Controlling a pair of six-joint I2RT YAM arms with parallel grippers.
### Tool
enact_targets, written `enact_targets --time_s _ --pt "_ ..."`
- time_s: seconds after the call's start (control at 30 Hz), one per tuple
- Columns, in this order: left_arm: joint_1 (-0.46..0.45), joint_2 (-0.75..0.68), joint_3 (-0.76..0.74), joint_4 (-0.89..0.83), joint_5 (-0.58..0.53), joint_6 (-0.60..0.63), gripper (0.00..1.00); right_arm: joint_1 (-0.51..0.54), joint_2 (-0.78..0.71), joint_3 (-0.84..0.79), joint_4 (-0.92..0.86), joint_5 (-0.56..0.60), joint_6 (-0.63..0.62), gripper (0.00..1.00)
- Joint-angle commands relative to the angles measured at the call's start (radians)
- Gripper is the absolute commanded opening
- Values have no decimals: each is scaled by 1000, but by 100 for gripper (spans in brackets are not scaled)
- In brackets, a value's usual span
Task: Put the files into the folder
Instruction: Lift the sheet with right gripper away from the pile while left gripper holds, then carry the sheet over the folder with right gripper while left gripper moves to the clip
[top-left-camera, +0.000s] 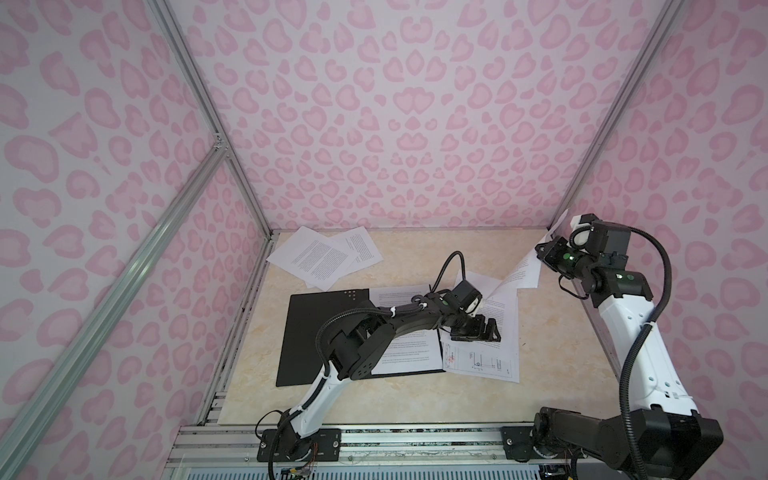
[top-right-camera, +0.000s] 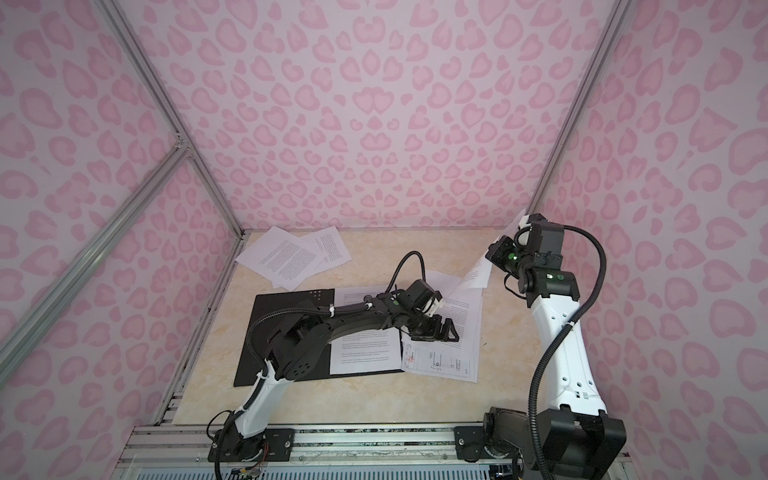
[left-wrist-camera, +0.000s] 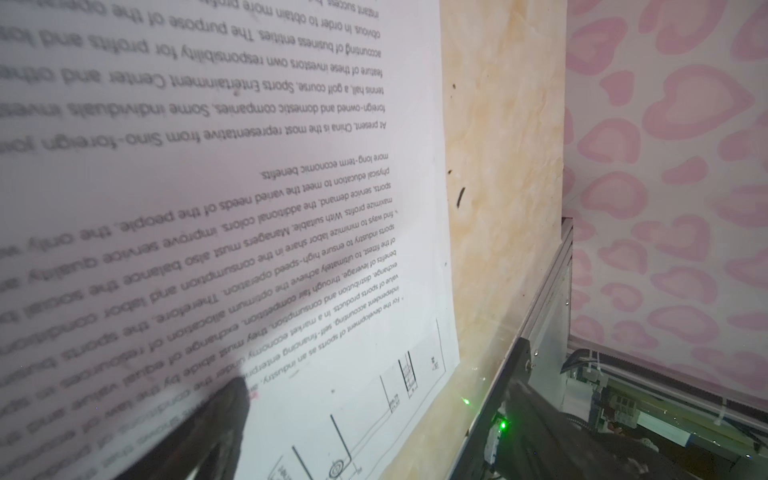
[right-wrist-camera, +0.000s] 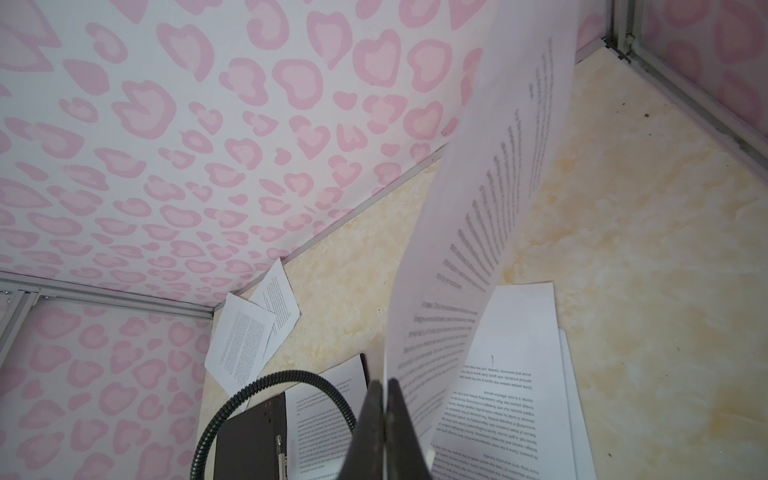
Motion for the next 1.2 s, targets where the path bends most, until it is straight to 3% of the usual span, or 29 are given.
enact_targets --time_s 0.0,0.17,0.3,0.5,0.67,0.87,0.97,1.07,1.17 --pt "-3 37 36 -14 -30 -48 98 9 3 12 -20 0 -17 0" --pt "-9 -64 9 53 44 -23 98 18 -4 9 -34 18 -34 0" --pt "-18 -242 -28 98 113 17 98 62 14 22 -34 49 -50 0" --pt "-3 -563 -241 13 69 82 97 183 97 97 -67 124 -88 0" --pt "48 -900 -560 -54 -45 118 98 299 169 161 -73 164 -99 0" --pt "129 -1313 -719 -100 -154 151 98 440 238 266 -59 198 -86 0" --pt "194 -1429 -722 -194 -290 154 98 506 273 287 -38 174 -69 0" --pt "314 -1514 -757 -287 -445 139 98 583 301 295 -10 132 -52 0" --pt "472 -1501 -780 -389 -490 102 97 632 332 294 31 30 -18 0"
